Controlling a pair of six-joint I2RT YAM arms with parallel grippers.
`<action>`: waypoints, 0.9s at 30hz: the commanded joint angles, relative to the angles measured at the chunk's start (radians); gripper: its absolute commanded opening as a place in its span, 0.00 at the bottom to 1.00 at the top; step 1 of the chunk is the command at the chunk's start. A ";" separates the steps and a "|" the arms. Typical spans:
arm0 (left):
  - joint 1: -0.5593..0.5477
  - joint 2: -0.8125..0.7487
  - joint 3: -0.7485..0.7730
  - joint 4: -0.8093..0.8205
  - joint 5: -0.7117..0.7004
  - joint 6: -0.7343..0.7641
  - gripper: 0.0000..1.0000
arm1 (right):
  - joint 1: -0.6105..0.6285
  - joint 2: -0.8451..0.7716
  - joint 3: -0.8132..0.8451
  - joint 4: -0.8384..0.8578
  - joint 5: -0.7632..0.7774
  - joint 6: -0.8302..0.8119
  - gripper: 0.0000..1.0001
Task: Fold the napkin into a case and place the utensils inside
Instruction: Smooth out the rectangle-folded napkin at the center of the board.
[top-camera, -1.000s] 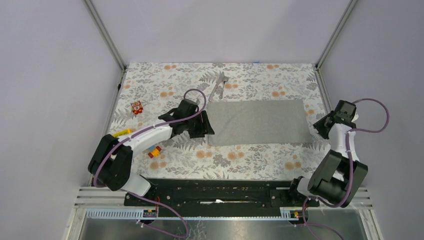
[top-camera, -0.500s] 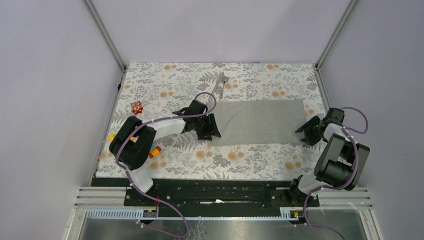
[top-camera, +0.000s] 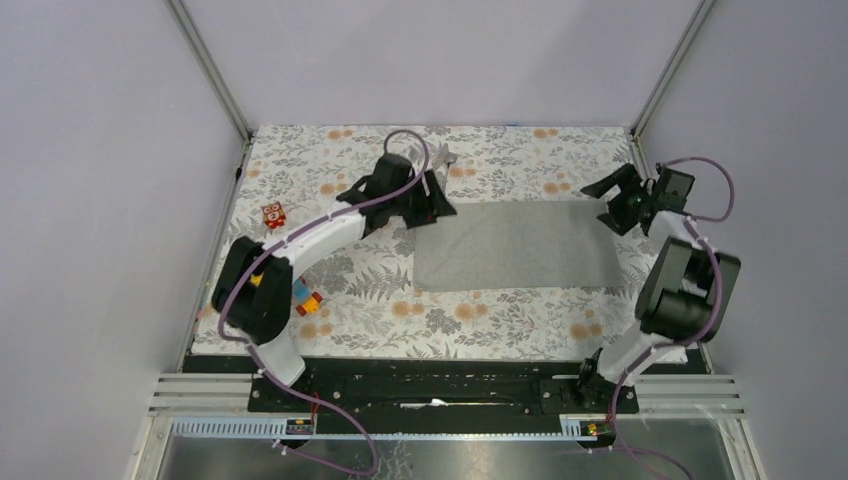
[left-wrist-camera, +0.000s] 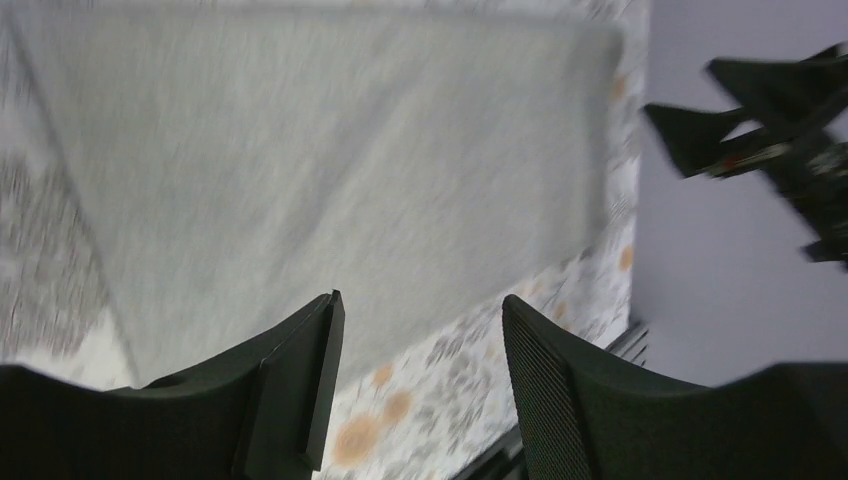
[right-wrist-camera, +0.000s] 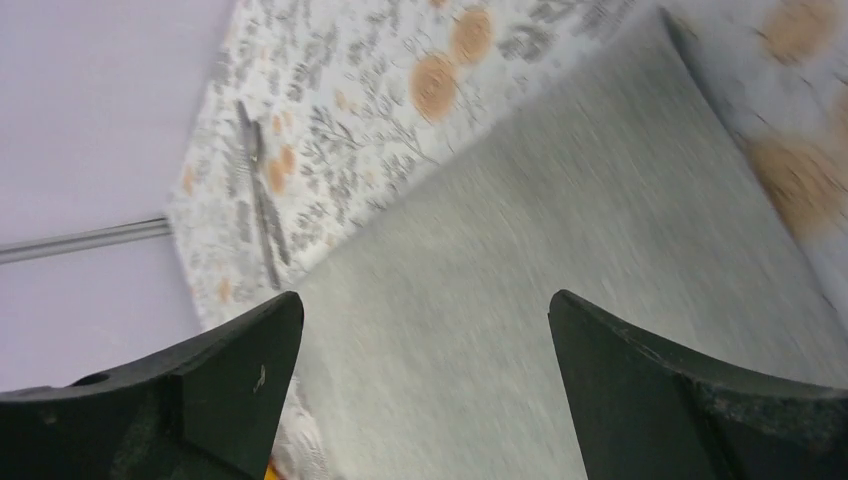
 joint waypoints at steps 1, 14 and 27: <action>0.049 0.145 0.138 0.099 0.039 -0.032 0.64 | 0.013 0.199 0.116 0.206 -0.240 0.155 1.00; 0.160 0.416 0.209 0.318 0.057 -0.011 0.71 | 0.004 0.472 0.285 0.283 -0.265 0.193 0.98; 0.212 0.449 0.243 0.195 0.035 0.018 0.70 | 0.000 0.455 0.398 0.017 -0.117 0.016 0.98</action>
